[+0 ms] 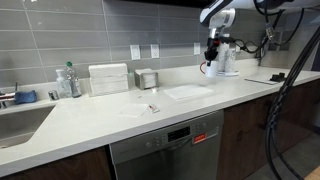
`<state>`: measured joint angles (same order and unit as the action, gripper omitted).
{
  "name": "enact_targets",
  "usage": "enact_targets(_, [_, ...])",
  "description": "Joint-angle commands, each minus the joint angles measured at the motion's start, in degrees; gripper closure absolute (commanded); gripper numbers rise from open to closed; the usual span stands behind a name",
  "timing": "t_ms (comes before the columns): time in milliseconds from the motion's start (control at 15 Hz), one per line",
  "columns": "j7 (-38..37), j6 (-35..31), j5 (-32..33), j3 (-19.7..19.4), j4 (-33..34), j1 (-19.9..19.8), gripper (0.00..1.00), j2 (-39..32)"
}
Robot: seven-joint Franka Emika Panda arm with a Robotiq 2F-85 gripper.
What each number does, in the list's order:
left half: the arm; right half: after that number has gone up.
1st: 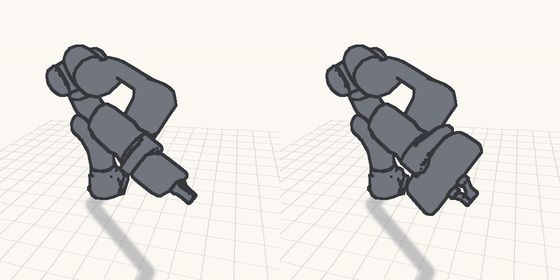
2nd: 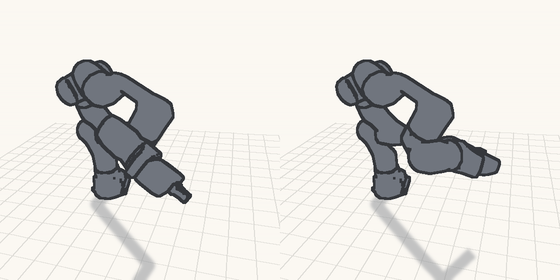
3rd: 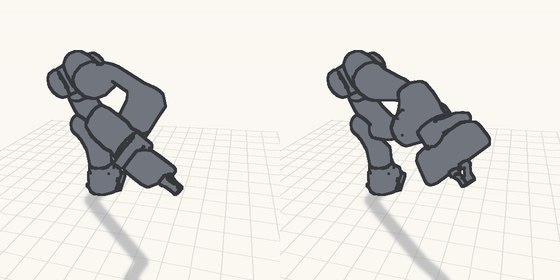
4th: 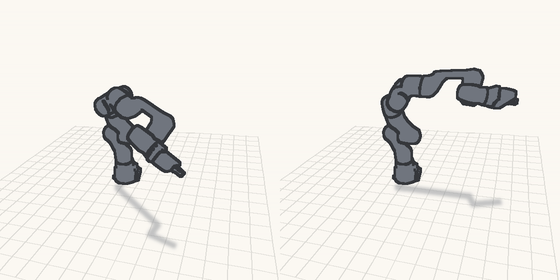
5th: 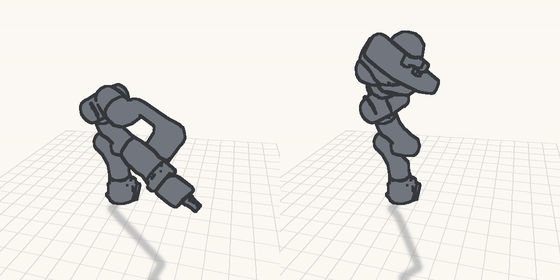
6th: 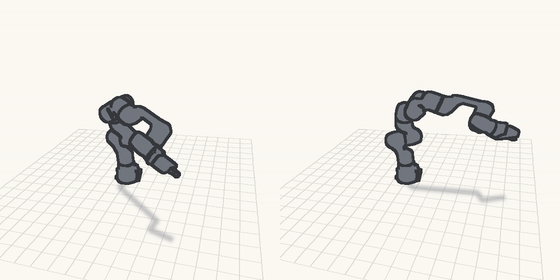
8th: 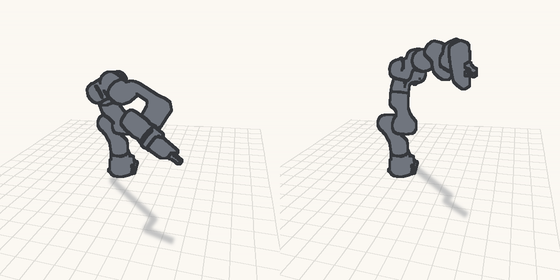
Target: Pour the contents of the mug onto the piece of tissue on the left
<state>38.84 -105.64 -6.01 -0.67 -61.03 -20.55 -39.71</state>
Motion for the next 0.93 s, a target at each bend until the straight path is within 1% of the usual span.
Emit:
enact_targets(0, [7.3, 5.9, -4.5, 3.7, -5.1, -1.7, 0.97, 5.9])
enact_targets(267, [11.2, 14.3, -9.4, 6.6, -6.9, -1.8, 0.98, 8.4])
enact_targets(600, [12.0, 26.0, -15.3, 9.9, -6.8, -1.5, 0.98, 7.2])
enact_targets(667, [12.2, 28.3, -17.9, 8.3, -6.1, 0.0, 0.98, 6.3])
enact_targets(867, [11.1, 35.3, -23.3, 8.8, -3.0, 0.5, 0.98, 2.6])
